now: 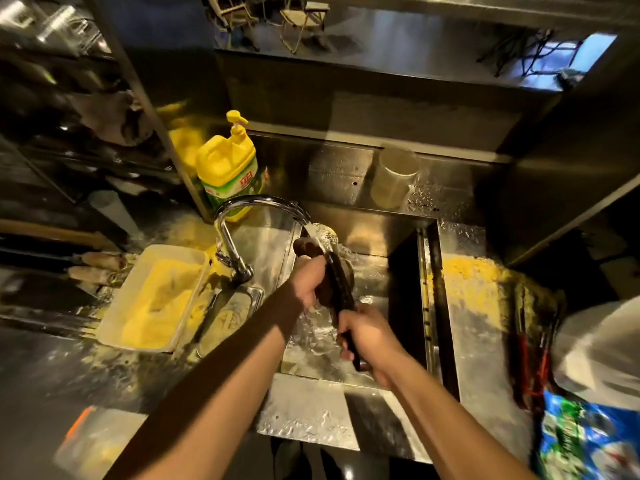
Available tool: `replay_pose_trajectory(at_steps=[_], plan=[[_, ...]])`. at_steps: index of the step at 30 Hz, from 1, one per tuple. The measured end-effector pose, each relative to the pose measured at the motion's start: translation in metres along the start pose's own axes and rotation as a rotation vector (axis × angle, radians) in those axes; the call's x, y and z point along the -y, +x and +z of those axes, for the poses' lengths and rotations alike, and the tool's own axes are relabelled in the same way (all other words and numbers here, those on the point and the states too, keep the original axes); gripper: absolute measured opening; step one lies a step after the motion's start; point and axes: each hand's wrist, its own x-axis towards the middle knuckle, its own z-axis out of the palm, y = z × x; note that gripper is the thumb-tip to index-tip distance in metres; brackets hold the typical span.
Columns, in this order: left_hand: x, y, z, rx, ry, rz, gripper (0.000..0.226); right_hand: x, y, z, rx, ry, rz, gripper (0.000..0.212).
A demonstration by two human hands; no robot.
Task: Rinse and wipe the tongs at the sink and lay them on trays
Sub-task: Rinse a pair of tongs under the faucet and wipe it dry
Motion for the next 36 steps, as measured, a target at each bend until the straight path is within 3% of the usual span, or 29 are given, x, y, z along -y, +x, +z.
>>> replay_pose_trajectory(at_steps=[3, 7, 17, 22, 25, 29, 32, 34, 36], plan=[[-0.009, 0.022, 0.01, -0.092, 0.043, -0.016, 0.038, 0.0, -0.003, -0.005, -0.036, -0.018, -0.03, 0.006], [-0.005, 0.029, 0.027, -0.117, -0.03, -0.051, 0.027, 0.009, 0.004, -0.009, -0.077, -0.113, -0.089, 0.003], [-0.013, 0.043, 0.037, -0.099, 0.092, -0.061, 0.042, 0.018, 0.006, -0.016, -0.089, -0.239, -0.113, 0.014], [-0.02, 0.054, 0.038, -0.198, -0.02, -0.061, 0.031, 0.006, -0.024, -0.056, -0.054, -0.115, -0.044, 0.02], [-0.017, 0.059, 0.021, -0.273, -0.076, -0.008, 0.029, 0.004, -0.037, -0.078, -0.036, 0.068, -0.003, 0.004], [-0.002, 0.049, 0.008, -0.032, -0.068, -0.1, 0.042, 0.019, -0.023, -0.084, -0.015, 0.287, 0.064, 0.014], [0.005, 0.031, -0.001, 0.11, -0.16, -0.162, 0.045, 0.021, -0.02, -0.076, 0.097, 0.324, 0.087, 0.023], [0.008, 0.026, -0.006, 0.181, -0.229, -0.123, 0.047, 0.021, -0.015, -0.073, 0.102, 0.268, 0.053, 0.04], [0.01, 0.021, -0.007, 0.241, -0.266, -0.106, 0.051, 0.021, -0.008, -0.071, 0.007, 0.161, 0.019, 0.048]])
